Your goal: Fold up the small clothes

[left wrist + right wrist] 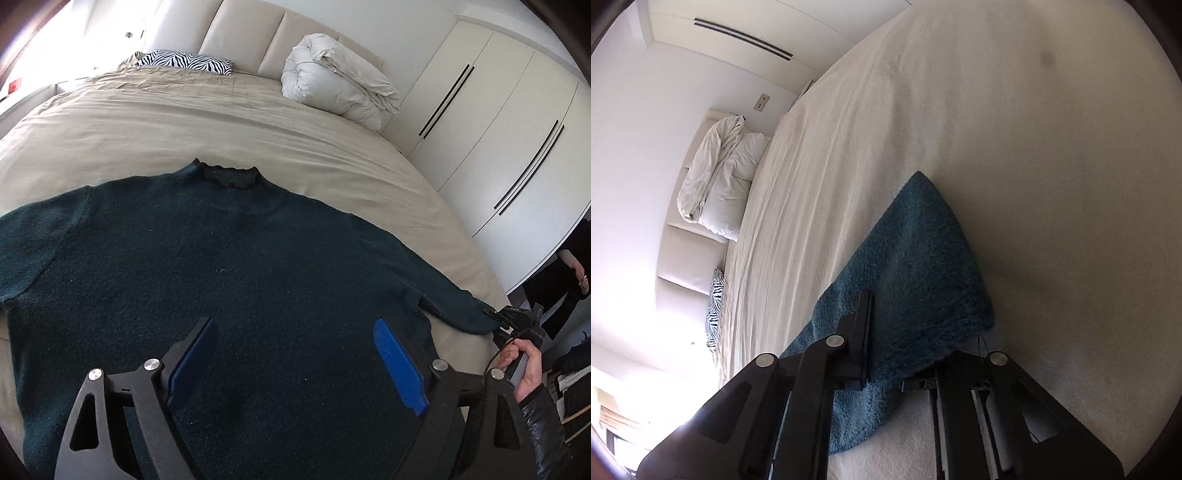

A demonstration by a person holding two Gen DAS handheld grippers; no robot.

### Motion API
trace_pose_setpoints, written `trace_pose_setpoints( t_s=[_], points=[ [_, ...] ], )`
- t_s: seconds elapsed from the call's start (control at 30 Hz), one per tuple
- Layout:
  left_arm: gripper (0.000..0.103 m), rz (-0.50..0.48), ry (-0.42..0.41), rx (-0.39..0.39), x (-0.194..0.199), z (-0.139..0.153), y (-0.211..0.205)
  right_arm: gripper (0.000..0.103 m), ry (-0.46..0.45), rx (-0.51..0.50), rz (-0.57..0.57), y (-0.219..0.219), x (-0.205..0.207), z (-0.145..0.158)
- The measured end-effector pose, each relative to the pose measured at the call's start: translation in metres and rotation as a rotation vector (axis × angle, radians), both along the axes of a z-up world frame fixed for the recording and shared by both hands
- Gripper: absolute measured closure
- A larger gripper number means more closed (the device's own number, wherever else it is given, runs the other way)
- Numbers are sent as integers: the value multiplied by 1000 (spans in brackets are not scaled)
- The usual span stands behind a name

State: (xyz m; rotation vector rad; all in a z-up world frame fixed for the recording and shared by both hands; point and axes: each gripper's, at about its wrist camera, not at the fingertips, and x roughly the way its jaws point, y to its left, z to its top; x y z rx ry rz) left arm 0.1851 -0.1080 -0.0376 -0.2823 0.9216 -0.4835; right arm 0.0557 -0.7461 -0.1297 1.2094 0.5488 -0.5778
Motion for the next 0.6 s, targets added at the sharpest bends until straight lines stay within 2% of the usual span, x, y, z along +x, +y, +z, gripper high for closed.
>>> trace_pose_setpoints(
  t_s=[0.1, 0.17, 0.33, 0.47, 0.6],
  points=[
    [16, -17, 50, -82, 14, -6, 1, 96, 34, -136, 87, 29, 29, 36],
    [16, -15, 68, -121, 22, -8, 2, 96, 60, -266, 195, 58, 60, 64],
    [16, 14, 110, -242, 36, -14, 17, 96, 105, -578, 552, 183, 148, 110],
    [16, 27, 160, -324, 43, -23, 37, 96, 109, -720, 812, 297, 197, 106],
    [16, 41, 218, -391, 50, -40, 53, 96, 116, -740, 991, 380, 219, 77]
  ],
)
